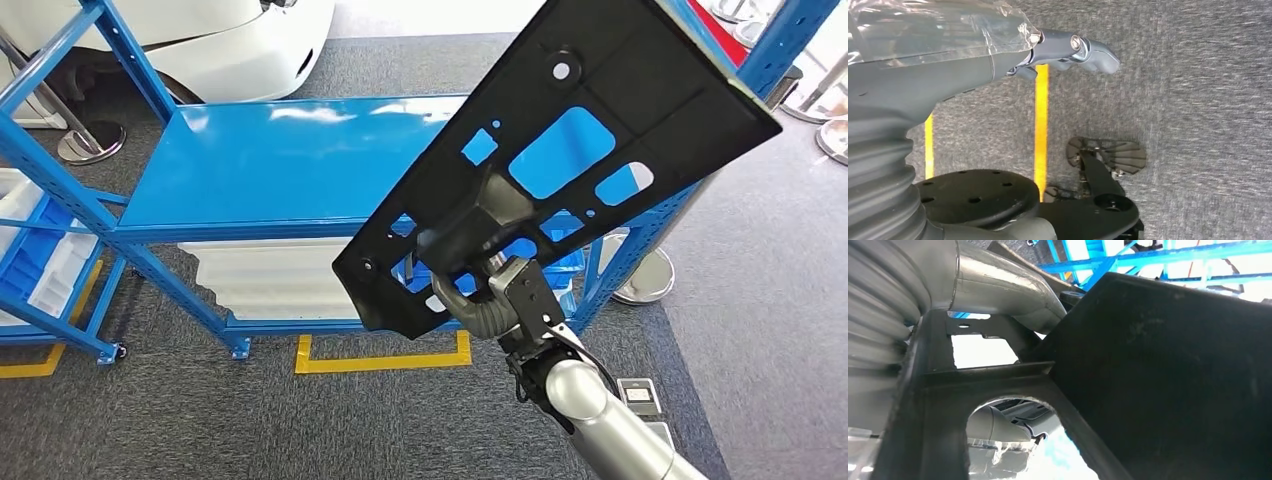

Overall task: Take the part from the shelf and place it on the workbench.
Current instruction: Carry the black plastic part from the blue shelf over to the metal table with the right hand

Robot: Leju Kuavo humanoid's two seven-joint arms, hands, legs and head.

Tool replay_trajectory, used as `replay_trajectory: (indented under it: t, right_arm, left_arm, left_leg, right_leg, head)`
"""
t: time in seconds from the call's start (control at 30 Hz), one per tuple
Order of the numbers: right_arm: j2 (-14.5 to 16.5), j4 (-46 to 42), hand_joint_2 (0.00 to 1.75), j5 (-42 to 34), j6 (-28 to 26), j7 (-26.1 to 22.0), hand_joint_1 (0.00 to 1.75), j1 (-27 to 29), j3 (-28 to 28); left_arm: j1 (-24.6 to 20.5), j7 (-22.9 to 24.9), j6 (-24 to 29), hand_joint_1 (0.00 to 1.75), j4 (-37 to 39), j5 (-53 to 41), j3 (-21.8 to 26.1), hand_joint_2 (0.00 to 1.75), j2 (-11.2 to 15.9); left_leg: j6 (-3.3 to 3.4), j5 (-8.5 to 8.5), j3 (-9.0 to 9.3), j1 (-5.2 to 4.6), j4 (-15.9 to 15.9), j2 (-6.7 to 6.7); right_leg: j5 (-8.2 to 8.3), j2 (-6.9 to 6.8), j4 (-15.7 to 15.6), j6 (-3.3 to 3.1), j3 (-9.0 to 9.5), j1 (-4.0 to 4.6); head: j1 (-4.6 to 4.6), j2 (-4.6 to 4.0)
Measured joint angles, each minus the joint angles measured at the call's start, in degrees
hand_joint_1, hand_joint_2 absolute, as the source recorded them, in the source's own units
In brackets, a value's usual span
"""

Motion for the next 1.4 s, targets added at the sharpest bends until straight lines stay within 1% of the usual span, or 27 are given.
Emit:
replay_trajectory:
  t: [0.1, 0.13, 0.2, 0.27, 0.33, 0.37, 0.4, 0.47, 0.5, 0.57, 0.63, 0.67, 0.7, 0.73, 0.8, 0.87, 0.9, 0.97, 1.0, 1.07, 1.13, 1.17, 1.2, 1.27, 1.3, 1.33, 1.4]
  right_arm:
    - [0.2, 0.2, 1.75, -0.3, 0.0, -0.1, 1.75, -0.1, 0.1]
    - [0.3, 0.4, 1.75, -0.5, 0.0, -0.2, 1.75, -0.1, 0.2]
    - [0.4, 0.7, 1.75, -0.7, 0.0, -0.5, 1.75, -0.1, 0.3]
    - [0.4, 0.9, 1.75, -0.8, 0.0, -0.6, 1.75, -0.1, 0.4]
    - [0.5, 0.9, 1.75, -0.8, 0.0, -0.7, 1.75, -0.1, 0.5]
    - [0.5, 1.0, 1.75, -0.8, 0.0, -0.8, 1.75, -0.1, 0.5]
    - [0.5, 1.0, 1.75, -0.8, 0.0, -0.8, 1.75, -0.1, 0.5]
    - [0.6, 1.0, 1.75, -0.8, -0.1, -0.9, 1.75, -0.1, 0.6]
    - [0.6, 1.0, 1.75, -0.8, -0.1, -1.0, 1.75, 0.0, 0.6]
    - [0.5, 1.2, 1.75, -0.8, -0.1, -1.0, 1.75, 0.0, 0.7]
    - [0.5, 1.3, 1.75, -0.8, -0.2, -1.1, 1.75, 0.1, 0.8]
    - [0.5, 1.4, 1.75, -0.8, -0.2, -1.1, 1.75, 0.2, 0.8]
    - [0.5, 1.5, 1.75, -0.8, -0.2, -1.1, 1.75, 0.2, 0.9]
    - [0.5, 1.5, 1.75, -0.8, -0.2, -1.1, 1.75, 0.2, 1.0]
    - [0.5, 1.6, 1.75, -0.8, -0.2, -1.1, 1.75, 0.2, 1.1]
    - [0.5, 1.7, 1.75, -0.8, -0.2, -1.1, 1.75, 0.1, 1.1]
    - [0.6, 1.7, 1.75, -0.8, -0.2, -1.2, 1.75, 0.0, 1.1]
    - [0.6, 1.9, 1.75, -0.8, -0.2, -1.3, 1.75, -0.1, 1.2]
    - [0.6, 1.9, 1.75, -0.8, -0.2, -1.4, 1.75, -0.1, 1.2]
    - [0.8, 2.0, 1.75, -0.8, -0.1, -1.4, 1.75, -0.1, 1.3]
    - [1.0, 2.1, 1.75, -0.8, -0.1, -1.5, 1.75, -0.1, 1.4]
    - [1.0, 2.1, 1.75, -0.8, -0.1, -1.5, 1.75, -0.1, 1.5]
    - [1.1, 2.2, 1.75, -0.7, -0.1, -1.5, 1.75, -0.1, 1.5]
    - [1.1, 2.2, 1.75, -0.6, -0.1, -1.5, 1.75, 0.0, 1.6]
    - [1.1, 2.2, 1.75, -0.5, -0.1, -1.5, 1.75, 0.0, 1.7]
    - [1.2, 2.2, 1.75, -0.4, -0.1, -1.5, 1.75, 0.0, 1.8]
    - [1.3, 2.2, 1.75, -0.1, -0.1, -1.5, 1.75, 0.0, 1.9]
  left_arm:
    - [0.0, 0.0, 0.0, 0.0, 0.0, 0.0, 0.0, 1.75, 0.0]
    - [0.0, 0.0, 0.0, 0.0, 0.0, 0.0, 0.0, 1.75, 0.0]
    - [0.0, 0.0, 0.0, 0.0, 0.0, 0.0, 0.0, 1.75, 0.0]
    - [-0.1, 0.0, 0.0, 0.0, 0.0, 0.0, 0.0, 1.75, 0.0]
    - [-0.2, 0.0, 0.0, 0.0, 0.0, 0.0, 0.0, 1.75, 0.1]
    - [-0.3, 0.0, 0.0, 0.0, 0.0, 0.0, 0.0, 1.75, 0.1]
    - [-0.3, 0.1, 0.0, 0.0, 0.0, -0.1, 0.0, 1.75, 0.1]
    - [-0.3, 0.3, -0.1, 0.0, 0.0, -0.3, 0.0, 1.75, 0.1]
    - [-0.3, 0.4, -0.1, 0.0, 0.0, -0.4, 0.0, 1.75, 0.1]
    - [-0.3, 0.7, -0.1, 0.0, 0.0, -0.4, 0.0, 1.75, 0.2]
    - [-0.3, 0.8, -0.1, 0.0, 0.0, -0.5, 0.0, 1.75, 0.2]
    - [-0.3, 0.8, -0.1, 0.0, 0.0, -0.5, 0.0, 1.75, 0.2]
    - [-0.3, 0.9, -0.1, 0.0, 0.0, -0.5, 0.0, 1.75, 0.2]
    - [-0.3, 0.9, -0.1, 0.0, 0.0, -0.5, 0.0, 1.75, 0.2]
    - [-0.3, 0.9, -0.1, 0.0, 0.0, -0.5, 0.0, 1.75, 0.2]
    - [-0.3, 0.9, -0.2, 0.0, 0.0, -0.5, 0.0, 1.75, 0.2]
    - [-0.3, 1.0, -0.2, 0.0, 0.0, -0.5, 0.0, 1.75, 0.2]
    - [-0.2, 1.1, -0.2, 0.0, 0.0, -0.5, 0.0, 1.75, 0.3]
    - [-0.2, 1.1, -0.2, 0.0, 0.0, -0.5, 0.0, 1.75, 0.3]
    - [0.0, 1.2, -0.2, 0.0, 0.0, -0.5, 0.0, 1.75, 0.4]
    - [0.0, 1.3, -0.2, 0.0, 0.0, -0.5, 0.0, 1.75, 0.4]
    - [0.0, 1.3, -0.2, 0.0, 0.0, -0.5, 0.0, 1.75, 0.4]
    - [0.0, 1.3, -0.2, 0.0, 0.0, -0.5, 0.0, 1.75, 0.4]
    - [0.0, 1.3, -0.2, 0.0, 0.0, -0.5, 0.0, 1.75, 0.4]
    - [0.0, 1.3, -0.2, 0.0, 0.0, -0.6, 0.0, 1.75, 0.4]
    - [-0.1, 1.4, -0.2, 0.0, 0.0, -0.6, 0.0, 1.75, 0.4]
    - [-0.2, 1.4, -0.2, 0.0, 0.0, -0.6, 0.0, 1.75, 0.4]
  left_leg:
    - [-0.76, -8.04, -2.45, 0.33, 9.1, -0.1]
    - [-0.88, -9.72, -2.92, 0.4, 12.4, -0.09]
    - [-0.86, -9.38, -1.96, 0.44, 15.1, -0.09]
    - [-0.34, -6.48, 2.52, 0.36, 10.5, -0.16]
    - [0.5, -5.99, 8.4, 0.1, 2.0, -0.29]
    - [0.86, -6.2, 10.35, -0.07, -1.2, -0.34]
    - [1.11, -6.48, 11.01, -0.3, -2.9, -0.34]
    - [1.71, -5.24, 10.44, -0.42, -4.1, -0.24]
    - [2.1, -4.46, 9.99, -0.38, -4.6, -0.14]
    - [2.72, -2.73, 8.6, -0.17, -5.2, 0.05]
    - [2.98, -1.28, 6.73, -0.26, -5.0, 0.11]
    - [2.98, -0.63, 5.75, -0.3, -4.9, 0.12]
    - [2.95, -0.02, 4.73, -0.32, -4.6, 0.12]
    - [2.86, 0.49, 3.69, -0.32, -4.2, 0.12]
    - [2.57, 1.32, 1.81, -0.3, -3.3, 0.13]
    - [2.07, 2.07, 0.51, -0.39, -2.4, 0.13]
    - [1.76, 2.52, 0.14, -0.4, -2.1, 0.13]
    - [1.11, 3.44, -0.27, -0.4, -2.0, 0.1]
    - [0.75, 3.16, -0.63, -0.35, -1.7, 0.0]
    - [0.09, -0.56, -1.88, -0.19, 1.4, -0.19]
    - [-0.44, -6.53, -3.38, 0.21, 8.2, -0.25]
    - [-0.64, -8.25, -3.8, 0.36, 11.6, -0.24]
    - [-0.78, -8.68, -3.75, 0.47, 14.0, -0.24]
    - [-0.78, -5.77, -1.14, 0.58, 13.5, -0.25]
    - [-0.65, -4.13, 1.37, 0.58, 10.6, -0.18]
    - [-0.41, -3.62, 4.31, 0.47, 6.5, 0.11]
    - [0.31, -4.87, 8.62, 0.09, -0.7, 0.68]
  right_leg:
    - [1.77, -0.1, 0.0, -0.82, -2.04, 0.08]
    - [2.37, -0.11, 0.1, -0.89, -2.84, 0.18]
    - [3.5, -0.12, 0.2, -0.87, -4.41, 0.38]
    - [4.56, -0.1, 0.3, -0.77, -5.76, 0.54]
    - [5.64, -0.11, 0.3, -0.37, -6.66, 0.62]
    - [6.22, -0.16, 0.2, -0.03, -6.86, 0.54]
    - [6.78, -0.24, 0.0, 0.36, -6.95, 0.38]
    - [7.88, -0.3, -0.6, 1.24, -7.2, 0.15]
    - [7.35, -0.22, -0.4, 1.61, -7.58, 0.11]
    - [2.77, -0.03, 3.2, 2.08, -8.99, 0.09]
    - [-2.96, 0.05, 10.6, 2.31, -10.6, -0.05]
    - [-3.94, 0.05, 13.9, 2.41, -10.93, -0.09]
    - [-3.58, 0.06, 15.9, 2.46, -10.66, -0.1]
    - [-2.14, 0.05, 16.0, 2.48, -9.57, -0.1]
    - [0.31, 0.02, 10.5, 2.31, -4.76, -0.09]
    - [-0.49, 0.05, 2.8, 1.79, 0.37, 0.14]
    - [-1.3, 0.08, 0.4, 1.51, 1.7, 0.3]
    - [-1.0, 0.07, -0.3, 0.88, 1.49, 0.4]
    - [-0.46, 0.0, -0.4, 0.55, 1.07, 0.29]
    - [0.87, -0.14, -0.5, -0.29, -0.17, -0.02]
    - [2.02, -0.15, -0.4, -0.68, -1.64, 0.02]
    - [2.5, -0.14, -0.2, -0.66, -2.4, 0.06]
    - [2.98, -0.14, -0.1, -0.61, -3.2, 0.08]
    - [3.94, -0.13, 0.0, -0.39, -4.79, 0.09]
    - [4.43, -0.18, 0.1, -0.23, -5.39, 0.09]
    - [4.87, -0.26, 0.1, 0.0, -5.86, 0.15]
    - [5.64, -0.61, 0.1, 0.63, -6.3, 0.21]
  head:
    - [-1.07, 0.0]
    - [-1.4, 0.0]
    - [-1.85, 0.0]
    - [-2.21, 0.0]
    - [-2.32, 0.0]
    - [-2.21, 0.0]
    - [-2.21, 0.0]
    - [-2.32, 0.0]
    - [-2.41, 0.0]
    - [-1.93, 0.0]
    - [-1.36, 0.0]
    - [-1.19, 0.0]
    - [-1.05, 0.0]
    - [-0.88, 0.0]
    - [-0.58, 0.0]
    - [-0.6, 0.0]
    - [-0.77, 0.0]
    - [-1.62, 0.0]
    - [-1.99, 0.0]
    - [-2.66, 0.0]
    - [-2.96, 0.0]
    - [-3.14, 0.0]
    - [-3.39, 0.0]
    - [-4.27, 0.0]
    - [-4.71, 0.0]
    - [-5.04, 0.0]
    - [-5.24, 0.0]
